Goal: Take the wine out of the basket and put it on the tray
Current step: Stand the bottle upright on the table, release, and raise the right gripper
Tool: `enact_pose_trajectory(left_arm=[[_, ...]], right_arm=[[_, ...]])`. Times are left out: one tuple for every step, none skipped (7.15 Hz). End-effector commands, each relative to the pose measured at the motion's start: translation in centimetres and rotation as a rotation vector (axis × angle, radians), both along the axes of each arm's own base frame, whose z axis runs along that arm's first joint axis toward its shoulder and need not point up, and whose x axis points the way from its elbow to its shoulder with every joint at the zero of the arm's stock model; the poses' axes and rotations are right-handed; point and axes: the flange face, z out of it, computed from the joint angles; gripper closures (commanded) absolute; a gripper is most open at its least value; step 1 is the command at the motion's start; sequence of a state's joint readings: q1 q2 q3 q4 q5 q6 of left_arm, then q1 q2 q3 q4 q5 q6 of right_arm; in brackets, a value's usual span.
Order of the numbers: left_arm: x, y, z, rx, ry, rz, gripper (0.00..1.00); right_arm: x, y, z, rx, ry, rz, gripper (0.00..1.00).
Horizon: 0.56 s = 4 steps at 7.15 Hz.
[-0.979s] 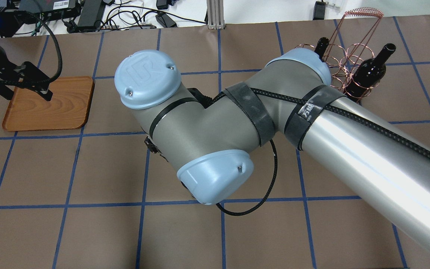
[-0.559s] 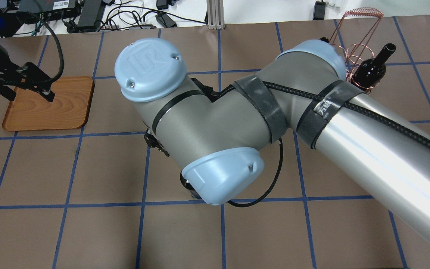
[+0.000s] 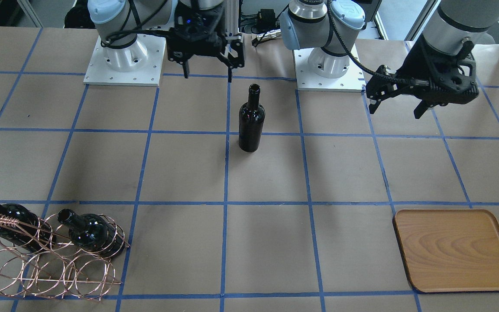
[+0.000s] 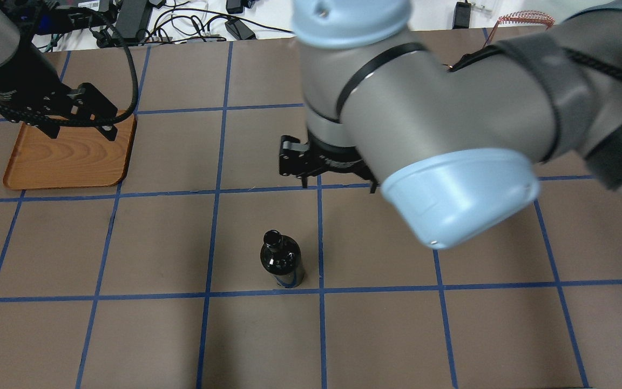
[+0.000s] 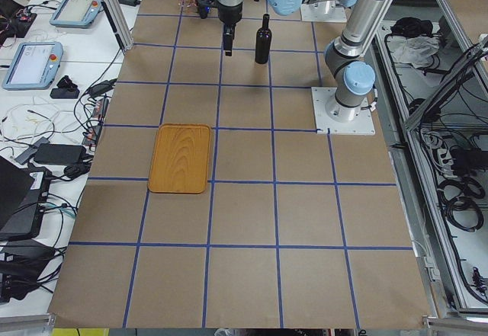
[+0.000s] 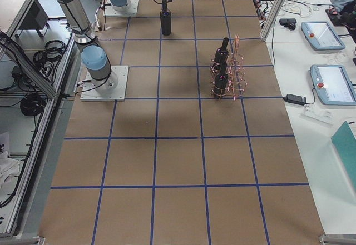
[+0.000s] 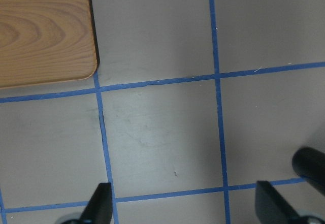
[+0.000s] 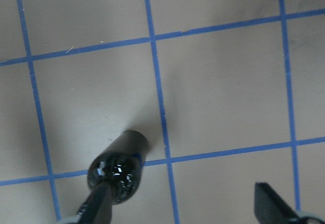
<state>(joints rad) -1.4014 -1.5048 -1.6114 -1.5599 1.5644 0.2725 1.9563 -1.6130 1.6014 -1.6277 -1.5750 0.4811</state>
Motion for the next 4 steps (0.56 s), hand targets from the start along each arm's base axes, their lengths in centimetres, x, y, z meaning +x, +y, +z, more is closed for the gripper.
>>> enact_pose_trajectory(left_arm=[[-5.5,1.2,0.4,-0.01,0.012,0.017,0.0],[-10.0,2.4,0.5,-0.011,0.031,0.002,0.0],[-14.2,4.3,0.4,-0.007,0.036,-0.021,0.0],[-18.2,6.1,0.1,0.001,0.038,0.0,0.0]], right_arm=[[-9.3,-1.7,3.7,-0.032,0.016,0.09,0.0],[-13.2,-1.8,4.8,-0.024,0.029,0.114,0.0],[-16.4,-2.4,5.4,-0.036,0.037,0.153,0.0],[-18.3,-3.0,5.3,-0.035,0.037,0.166,0.0]])
